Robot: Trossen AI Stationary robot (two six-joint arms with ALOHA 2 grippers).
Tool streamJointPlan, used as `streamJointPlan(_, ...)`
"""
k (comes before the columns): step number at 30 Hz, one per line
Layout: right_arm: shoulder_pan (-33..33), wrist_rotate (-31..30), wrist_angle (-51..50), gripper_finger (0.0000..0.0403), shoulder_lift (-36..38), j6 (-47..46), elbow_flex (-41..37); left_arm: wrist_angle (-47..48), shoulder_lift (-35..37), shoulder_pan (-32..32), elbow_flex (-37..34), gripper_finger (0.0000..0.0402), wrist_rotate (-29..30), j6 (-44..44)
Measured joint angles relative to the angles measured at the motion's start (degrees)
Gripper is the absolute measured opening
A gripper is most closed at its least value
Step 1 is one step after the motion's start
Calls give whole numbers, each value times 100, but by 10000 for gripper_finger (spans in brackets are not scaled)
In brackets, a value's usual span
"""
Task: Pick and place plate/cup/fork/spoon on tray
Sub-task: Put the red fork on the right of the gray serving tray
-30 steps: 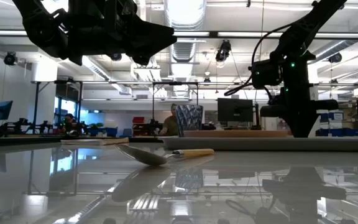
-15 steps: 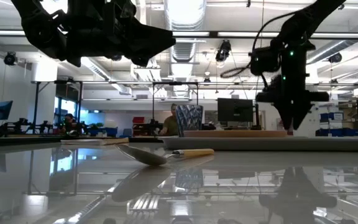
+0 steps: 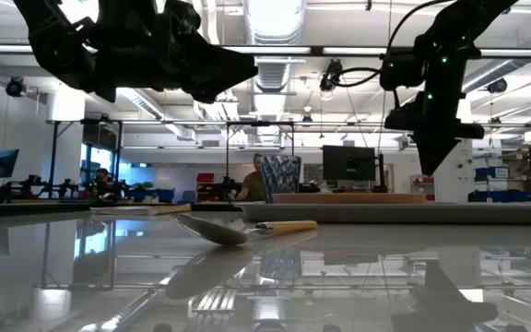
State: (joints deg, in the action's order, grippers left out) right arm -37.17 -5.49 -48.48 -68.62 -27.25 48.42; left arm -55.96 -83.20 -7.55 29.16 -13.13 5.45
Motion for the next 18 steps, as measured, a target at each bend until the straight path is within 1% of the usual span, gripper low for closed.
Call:
streamJointPlan(3,0,21,25,9,0,80,-84,-4,0,0,-23,153,2,0)
streamJointPlan(10,0,528,606,8,48,134,-516,0,0,0,-54,153,0,109)
streamJointPlan(18,0,573,903,8,103,101,-1034,-2,0,0,-54,153,0,105)
